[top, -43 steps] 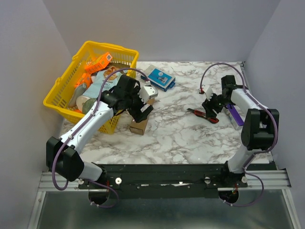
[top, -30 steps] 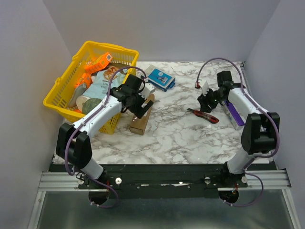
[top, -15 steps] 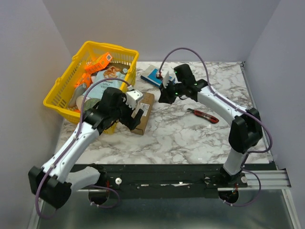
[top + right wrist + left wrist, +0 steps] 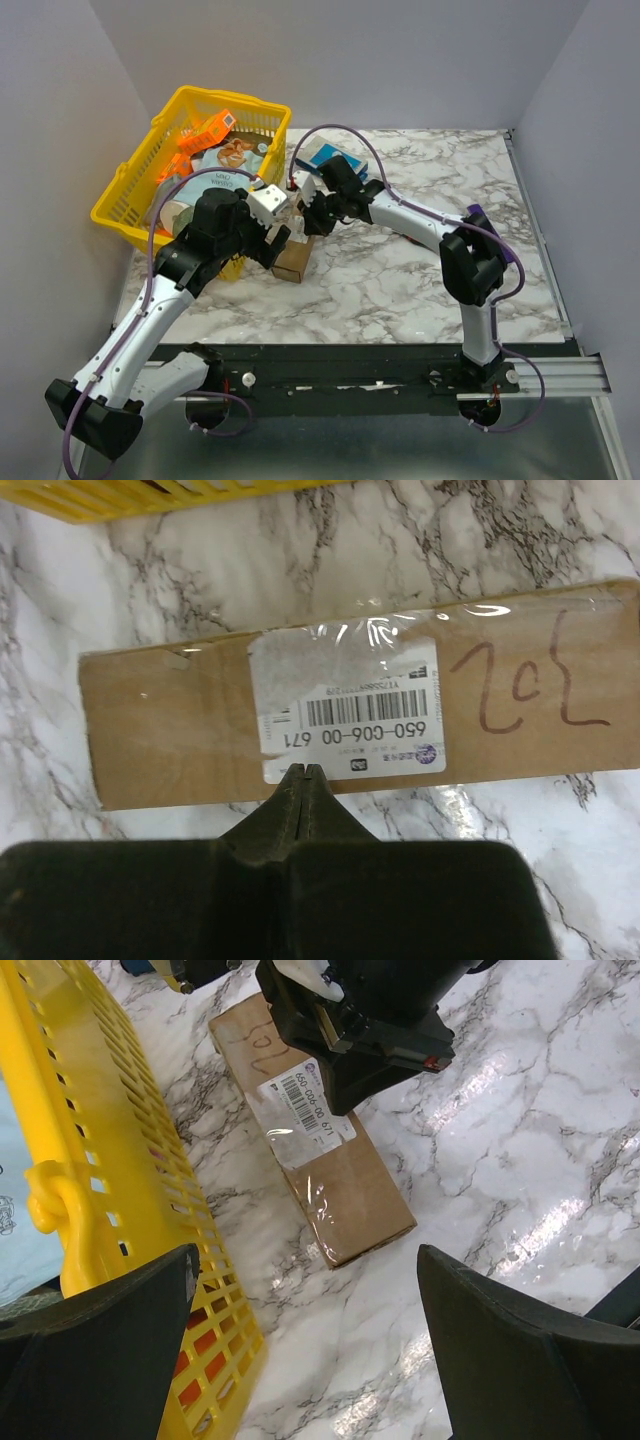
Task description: Unpack the express box
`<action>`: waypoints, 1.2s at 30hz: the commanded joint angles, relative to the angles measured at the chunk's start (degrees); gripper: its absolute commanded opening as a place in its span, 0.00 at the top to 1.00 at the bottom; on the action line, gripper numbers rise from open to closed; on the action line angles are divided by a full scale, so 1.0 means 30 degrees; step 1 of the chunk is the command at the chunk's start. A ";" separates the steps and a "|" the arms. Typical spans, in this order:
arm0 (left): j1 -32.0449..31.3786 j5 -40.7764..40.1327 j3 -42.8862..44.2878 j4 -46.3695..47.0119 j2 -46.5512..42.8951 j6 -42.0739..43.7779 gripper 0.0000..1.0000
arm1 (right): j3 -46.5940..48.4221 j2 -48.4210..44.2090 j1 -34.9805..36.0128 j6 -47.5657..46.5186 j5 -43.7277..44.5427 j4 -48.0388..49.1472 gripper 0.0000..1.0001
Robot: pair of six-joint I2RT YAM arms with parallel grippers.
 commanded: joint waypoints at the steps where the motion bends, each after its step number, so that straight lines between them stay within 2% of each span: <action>1: 0.0148 -0.0345 0.0595 0.0432 0.0209 0.0360 0.01 | -0.0643 0.0471 0.0018 -0.0917 0.1868 0.0823 0.99; 11: 0.0206 -0.0051 0.0450 0.1048 0.0444 0.0624 0.01 | -0.3015 -0.0317 -0.0011 -0.1650 0.3569 0.0795 0.99; 15: 0.0206 0.0124 0.0391 0.1195 0.0415 0.0653 0.01 | -0.4362 -0.1138 -0.0098 -0.1943 0.4710 0.0678 0.99; 21: 0.0206 0.0447 0.0069 0.1751 0.0561 0.0624 0.01 | -0.6676 -0.2778 -0.0246 -0.2178 0.4829 0.0385 0.99; 26: 0.0206 0.0652 0.0127 0.2015 0.0591 0.0448 0.01 | -0.6973 -0.4008 -0.0362 -0.2090 0.5267 -0.0169 0.99; 29: 0.0177 0.0798 0.0303 0.1723 0.0561 0.0623 0.01 | -0.7148 -0.5238 -0.1267 -0.2236 0.5327 -0.1134 0.99; 35: 0.0119 0.1560 0.0361 0.1400 0.0766 0.1181 0.01 | -0.6946 -0.5506 -0.6302 -0.3639 0.5299 -0.2338 0.99; 36: 0.0090 0.1677 0.0449 0.1371 0.0824 0.1181 0.01 | -0.6856 -0.5418 -0.7673 -0.4513 0.4950 -0.2427 0.91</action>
